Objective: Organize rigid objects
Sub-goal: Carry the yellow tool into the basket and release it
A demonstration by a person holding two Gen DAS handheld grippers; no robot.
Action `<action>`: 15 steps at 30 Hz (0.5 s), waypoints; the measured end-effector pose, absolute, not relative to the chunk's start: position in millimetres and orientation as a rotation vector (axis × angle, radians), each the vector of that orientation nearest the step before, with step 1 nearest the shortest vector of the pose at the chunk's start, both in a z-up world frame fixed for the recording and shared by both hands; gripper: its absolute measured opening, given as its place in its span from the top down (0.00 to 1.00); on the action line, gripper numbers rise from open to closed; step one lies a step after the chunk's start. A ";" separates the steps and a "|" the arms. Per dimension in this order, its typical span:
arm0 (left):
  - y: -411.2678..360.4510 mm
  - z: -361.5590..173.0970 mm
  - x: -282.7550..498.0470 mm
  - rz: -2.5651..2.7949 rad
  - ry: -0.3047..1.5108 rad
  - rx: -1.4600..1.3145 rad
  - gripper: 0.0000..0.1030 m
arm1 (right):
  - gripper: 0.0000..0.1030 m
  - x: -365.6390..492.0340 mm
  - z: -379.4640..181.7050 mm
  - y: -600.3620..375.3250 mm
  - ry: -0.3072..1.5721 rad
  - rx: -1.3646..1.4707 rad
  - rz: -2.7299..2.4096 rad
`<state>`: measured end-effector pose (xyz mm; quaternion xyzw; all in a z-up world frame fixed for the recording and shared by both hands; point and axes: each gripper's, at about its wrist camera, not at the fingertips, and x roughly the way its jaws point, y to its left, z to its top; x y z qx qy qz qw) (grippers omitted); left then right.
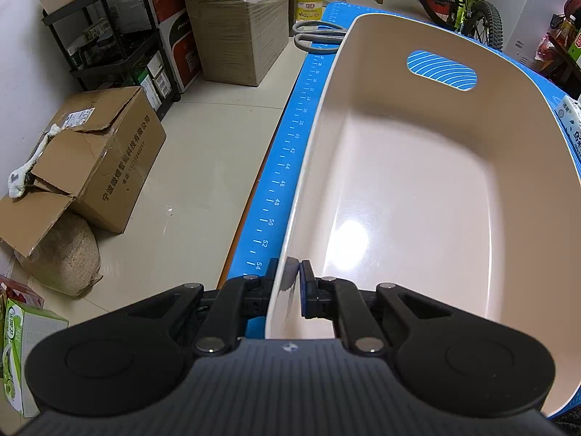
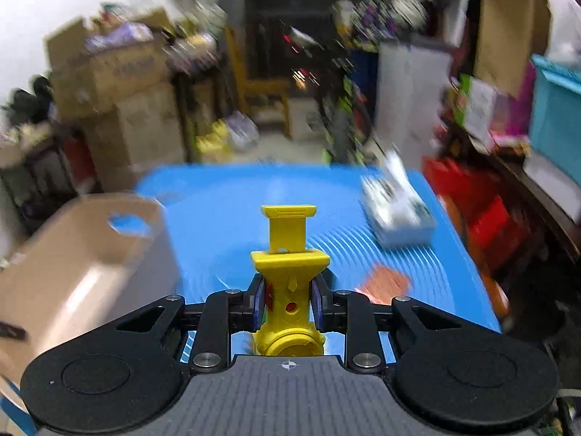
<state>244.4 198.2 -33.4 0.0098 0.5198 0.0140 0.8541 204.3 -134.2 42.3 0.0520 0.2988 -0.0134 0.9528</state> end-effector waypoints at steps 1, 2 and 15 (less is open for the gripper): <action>198.2 -33.4 244.5 0.029 1.093 0.021 0.88 | 0.67 207.0 50.7 -125.1 0.588 0.106 0.003; 198.3 -33.4 244.5 0.029 1.093 0.021 0.88 | 0.67 210.1 57.3 -117.0 0.576 0.107 0.030; 199.6 -34.1 243.2 0.029 1.095 0.024 0.88 | 0.67 256.3 63.6 -4.1 0.599 0.105 0.283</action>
